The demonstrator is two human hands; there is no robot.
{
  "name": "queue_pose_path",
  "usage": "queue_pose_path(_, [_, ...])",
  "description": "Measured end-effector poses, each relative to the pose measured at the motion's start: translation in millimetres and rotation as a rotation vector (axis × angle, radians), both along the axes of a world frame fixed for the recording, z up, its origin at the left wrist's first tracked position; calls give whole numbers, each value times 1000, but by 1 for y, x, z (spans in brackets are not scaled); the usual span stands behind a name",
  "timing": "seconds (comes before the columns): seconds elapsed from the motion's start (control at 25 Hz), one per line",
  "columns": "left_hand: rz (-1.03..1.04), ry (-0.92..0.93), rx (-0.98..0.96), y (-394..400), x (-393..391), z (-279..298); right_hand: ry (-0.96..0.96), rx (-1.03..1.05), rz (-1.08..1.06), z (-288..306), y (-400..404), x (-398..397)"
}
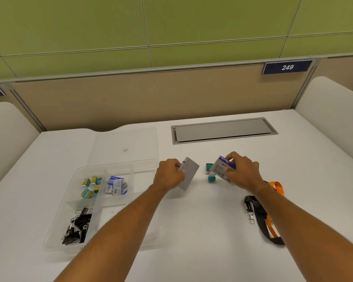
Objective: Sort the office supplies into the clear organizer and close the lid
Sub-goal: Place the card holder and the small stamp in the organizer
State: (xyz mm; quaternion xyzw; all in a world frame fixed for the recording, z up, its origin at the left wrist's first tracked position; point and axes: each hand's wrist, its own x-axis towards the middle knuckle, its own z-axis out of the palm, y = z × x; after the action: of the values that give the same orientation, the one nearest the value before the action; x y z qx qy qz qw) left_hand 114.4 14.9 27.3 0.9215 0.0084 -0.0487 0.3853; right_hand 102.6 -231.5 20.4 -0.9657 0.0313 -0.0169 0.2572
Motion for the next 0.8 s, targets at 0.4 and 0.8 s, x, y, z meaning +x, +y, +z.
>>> queue_pose_path(0.4, [164, -54, -184, 75, -8, 24, -138, 581, -108, 49, 89, -6])
queue_pose_path(0.8, [390, -67, -205, 189, -23, 19, -109, 572, 12, 43, 211, 7])
